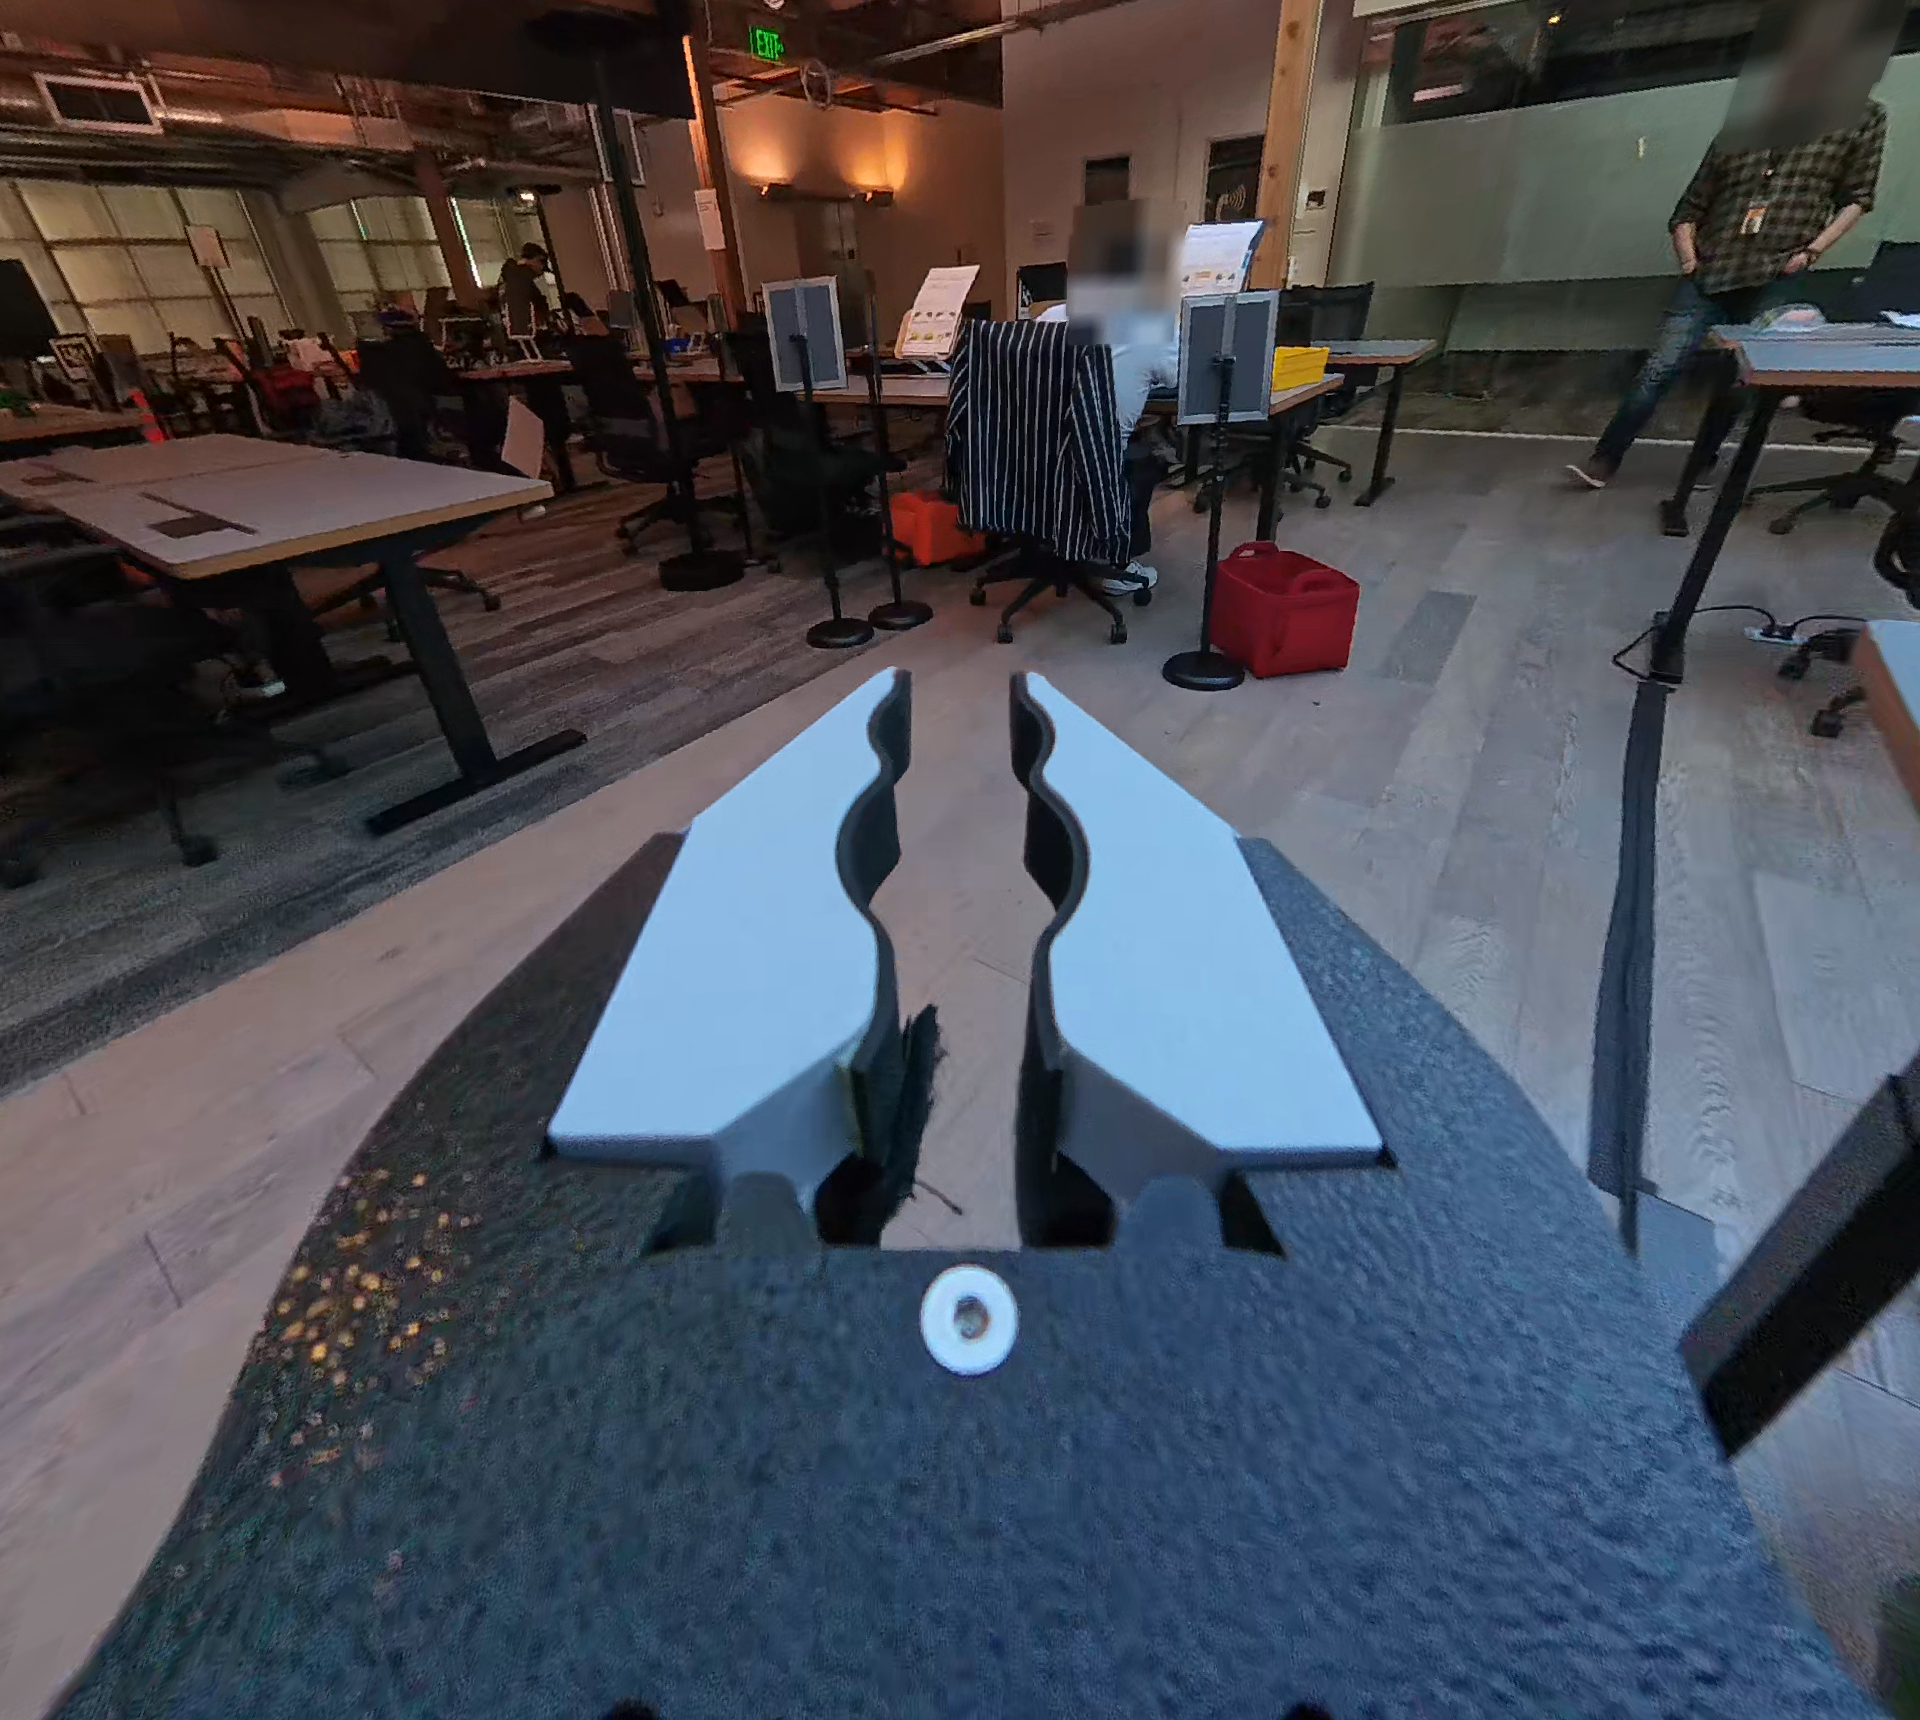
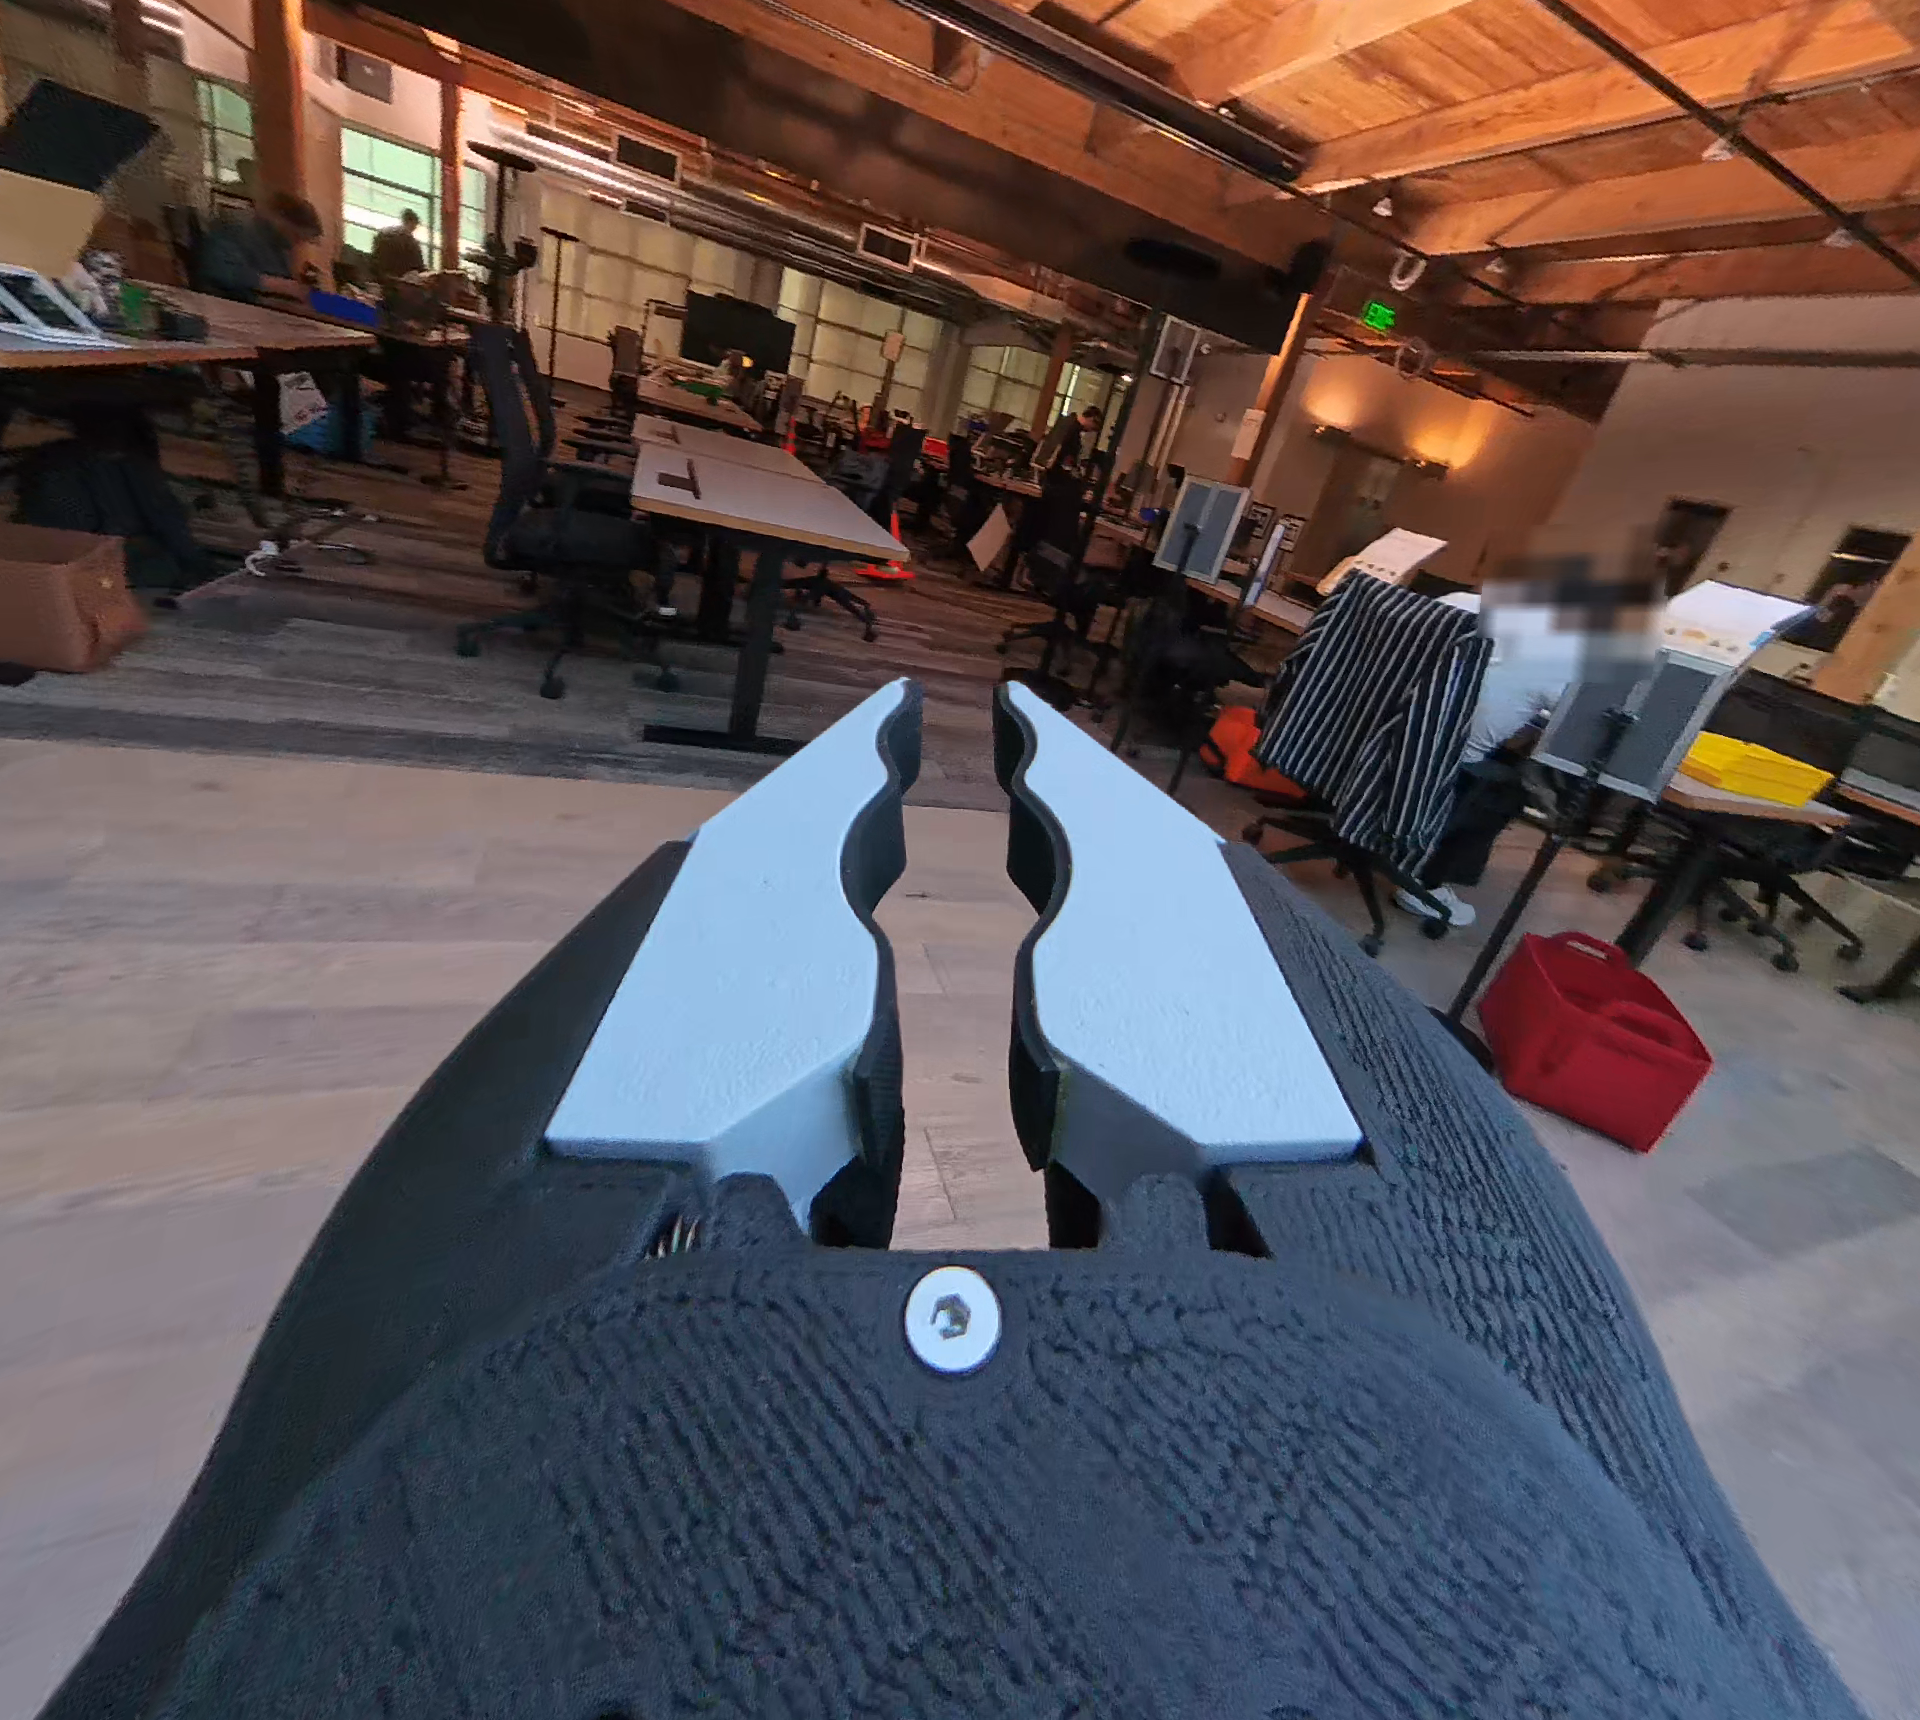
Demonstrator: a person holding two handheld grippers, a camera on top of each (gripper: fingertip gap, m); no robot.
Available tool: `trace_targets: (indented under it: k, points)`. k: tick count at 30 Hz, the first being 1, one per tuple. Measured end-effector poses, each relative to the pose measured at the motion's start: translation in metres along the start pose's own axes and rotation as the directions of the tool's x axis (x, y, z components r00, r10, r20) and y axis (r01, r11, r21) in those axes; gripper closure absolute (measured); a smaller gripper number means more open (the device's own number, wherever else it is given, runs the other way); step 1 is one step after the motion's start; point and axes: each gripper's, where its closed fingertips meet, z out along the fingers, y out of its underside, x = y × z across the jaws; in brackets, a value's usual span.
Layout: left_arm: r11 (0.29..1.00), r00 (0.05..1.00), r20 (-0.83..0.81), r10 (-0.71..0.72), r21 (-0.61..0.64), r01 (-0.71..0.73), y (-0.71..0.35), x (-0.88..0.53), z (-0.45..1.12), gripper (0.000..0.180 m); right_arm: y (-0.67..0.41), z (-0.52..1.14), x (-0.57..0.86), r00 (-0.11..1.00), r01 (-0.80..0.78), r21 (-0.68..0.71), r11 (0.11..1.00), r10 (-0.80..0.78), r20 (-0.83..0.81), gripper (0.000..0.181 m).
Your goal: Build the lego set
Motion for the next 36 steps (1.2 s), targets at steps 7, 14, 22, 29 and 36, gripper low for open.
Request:
trace_targets:
  k: [7,14,22,29,36]
  points:
    - [0.994,0.995,-0.012,0.103,0.034,-0.103,-0.016,-0.082,0.196,0.173,0.032,0.192,0.057,0.998,-0.031,0.014,0.999,0.031,-0.053,0.173]
    - [0.994,0.993,0.051,0.102,0.031,-0.104,0.012,-0.185,0.361,0.180,0.079,0.363,0.101,0.993,0.009,0.009,1.000,-0.008,-0.121,0.175]
    - [0.998,0.998,-0.029,0.058,-0.012,-0.059,0.047,-0.282,0.598,0.180,0.157,0.552,0.179,0.954,-0.104,-0.090,0.990,0.074,-0.289,0.175]
    - [0.997,0.982,-0.178,0.066,0.052,-0.058,0.044,-0.292,0.819,0.178,0.205,0.684,0.245,0.941,-0.014,-0.163,0.987,-0.042,-0.336,0.175]
    - [0.996,0.979,-0.196,0.049,0.077,-0.035,0.072,-0.300,1.026,0.176,0.275,0.819,0.367,0.893,0.023,-0.184,0.983,-0.103,-0.438,0.175]
